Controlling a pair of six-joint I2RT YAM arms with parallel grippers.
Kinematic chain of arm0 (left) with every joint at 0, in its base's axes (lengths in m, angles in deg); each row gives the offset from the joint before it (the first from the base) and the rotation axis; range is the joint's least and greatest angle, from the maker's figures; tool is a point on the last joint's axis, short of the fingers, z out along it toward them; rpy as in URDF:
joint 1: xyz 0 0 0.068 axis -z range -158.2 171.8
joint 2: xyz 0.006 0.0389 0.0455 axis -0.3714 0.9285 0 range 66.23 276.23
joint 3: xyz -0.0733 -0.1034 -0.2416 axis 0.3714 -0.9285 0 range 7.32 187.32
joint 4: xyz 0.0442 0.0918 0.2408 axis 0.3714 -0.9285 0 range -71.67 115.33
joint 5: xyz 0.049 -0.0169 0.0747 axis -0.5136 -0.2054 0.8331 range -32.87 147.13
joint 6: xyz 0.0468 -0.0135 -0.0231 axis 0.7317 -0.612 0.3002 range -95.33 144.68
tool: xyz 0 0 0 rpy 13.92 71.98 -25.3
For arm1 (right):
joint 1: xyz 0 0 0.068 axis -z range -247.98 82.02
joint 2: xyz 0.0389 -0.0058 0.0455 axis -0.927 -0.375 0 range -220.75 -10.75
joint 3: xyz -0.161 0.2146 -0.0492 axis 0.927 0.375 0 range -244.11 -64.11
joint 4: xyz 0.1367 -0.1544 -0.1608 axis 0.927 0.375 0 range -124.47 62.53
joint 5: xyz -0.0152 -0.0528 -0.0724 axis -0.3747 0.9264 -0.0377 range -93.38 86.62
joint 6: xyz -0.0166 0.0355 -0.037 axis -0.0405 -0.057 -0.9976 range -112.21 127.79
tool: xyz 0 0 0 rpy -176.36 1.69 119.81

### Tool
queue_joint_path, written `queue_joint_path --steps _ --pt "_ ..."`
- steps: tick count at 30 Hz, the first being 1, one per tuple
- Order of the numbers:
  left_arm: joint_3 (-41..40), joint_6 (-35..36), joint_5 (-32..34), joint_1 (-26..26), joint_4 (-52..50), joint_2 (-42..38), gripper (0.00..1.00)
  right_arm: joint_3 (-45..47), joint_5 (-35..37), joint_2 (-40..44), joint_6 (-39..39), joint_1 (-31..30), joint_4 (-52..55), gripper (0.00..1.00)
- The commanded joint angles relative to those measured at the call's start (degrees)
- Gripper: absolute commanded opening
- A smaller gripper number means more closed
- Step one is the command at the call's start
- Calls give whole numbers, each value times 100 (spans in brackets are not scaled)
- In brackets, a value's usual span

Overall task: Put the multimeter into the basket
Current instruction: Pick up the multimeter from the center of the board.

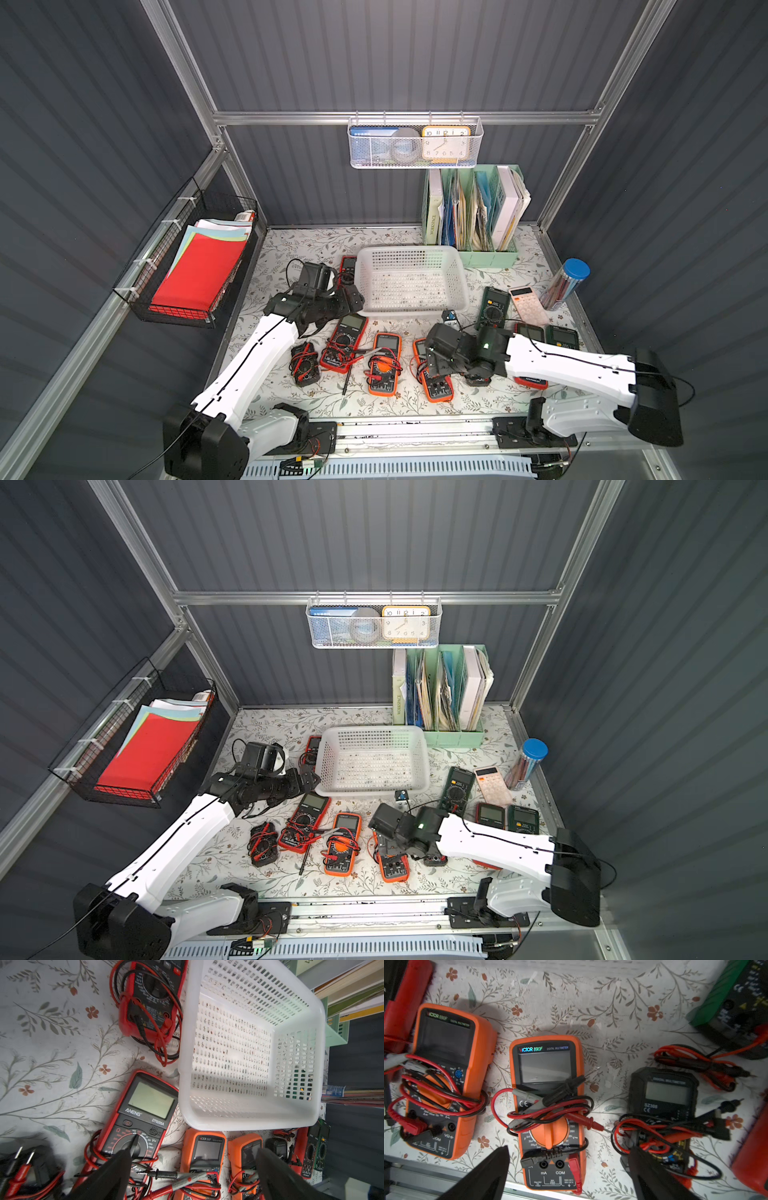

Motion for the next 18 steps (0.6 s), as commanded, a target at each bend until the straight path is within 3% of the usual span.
queue_joint_path --steps 1,18 --pt "-50 -31 -275 38 192 76 99 -208 268 -234 231 -222 138 98" --pt "60 138 -425 65 219 296 99 287 -229 -526 252 -443 -405 99"
